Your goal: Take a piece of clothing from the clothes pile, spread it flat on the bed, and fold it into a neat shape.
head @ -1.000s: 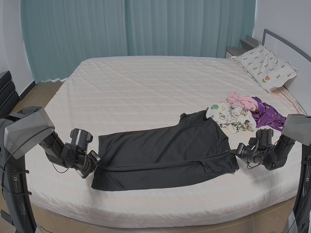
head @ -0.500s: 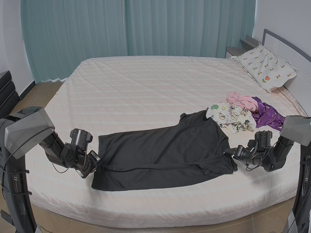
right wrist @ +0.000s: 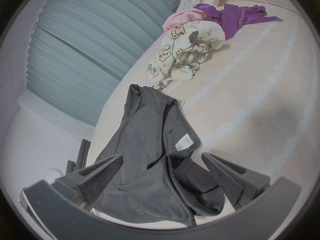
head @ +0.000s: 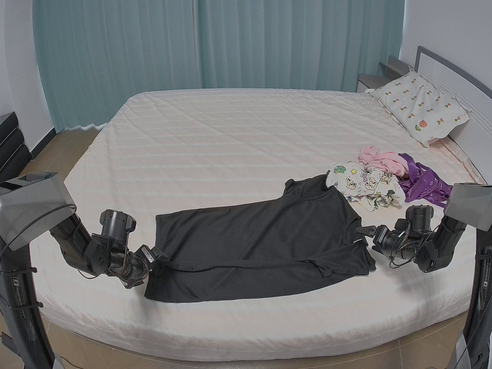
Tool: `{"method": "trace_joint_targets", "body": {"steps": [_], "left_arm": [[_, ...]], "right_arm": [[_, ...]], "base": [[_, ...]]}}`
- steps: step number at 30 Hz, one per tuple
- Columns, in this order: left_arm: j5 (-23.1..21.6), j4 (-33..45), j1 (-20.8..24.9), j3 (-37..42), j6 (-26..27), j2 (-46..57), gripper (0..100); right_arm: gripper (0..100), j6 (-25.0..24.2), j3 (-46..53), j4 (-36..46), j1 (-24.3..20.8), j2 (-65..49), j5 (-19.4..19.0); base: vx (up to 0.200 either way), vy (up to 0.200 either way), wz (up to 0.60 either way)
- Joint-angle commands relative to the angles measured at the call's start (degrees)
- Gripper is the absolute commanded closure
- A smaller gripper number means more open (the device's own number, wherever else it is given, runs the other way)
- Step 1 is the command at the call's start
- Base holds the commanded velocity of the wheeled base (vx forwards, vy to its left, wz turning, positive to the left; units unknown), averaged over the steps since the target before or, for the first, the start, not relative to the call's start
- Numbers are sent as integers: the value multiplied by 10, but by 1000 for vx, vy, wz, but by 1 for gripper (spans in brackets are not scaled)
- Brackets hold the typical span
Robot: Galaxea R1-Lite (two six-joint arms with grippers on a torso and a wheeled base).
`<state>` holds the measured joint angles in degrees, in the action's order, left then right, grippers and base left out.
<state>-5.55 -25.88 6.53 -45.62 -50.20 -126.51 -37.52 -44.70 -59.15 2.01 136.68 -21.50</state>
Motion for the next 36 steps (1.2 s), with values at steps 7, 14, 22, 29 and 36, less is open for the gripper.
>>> {"method": "trace_joint_targets", "body": {"steps": [7, 14, 22, 29, 36], "left_arm": [[-83, -282, -28, 204, 208, -10, 0], [-83, -352, -17, 245, 259, -42, 0], [-82, -354, -6, 242, 258, -46, 0], [-73, -348, -5, 247, 259, -50, 100], [-63, -309, -6, 261, 270, -33, 100]], "right_arm": [[0, -3, 15, -5, -3, -8, -13], [0, -3, 15, -5, -4, -10, -13], [0, -3, 16, -5, -5, -11, -17], [0, -3, 16, -4, -5, -10, -17], [0, -3, 16, -4, -5, -10, -17]], "base": [[0, 0, 0], [0, 0, 0], [0, 0, 0], [0, 0, 0], [0, 0, 0]]}}
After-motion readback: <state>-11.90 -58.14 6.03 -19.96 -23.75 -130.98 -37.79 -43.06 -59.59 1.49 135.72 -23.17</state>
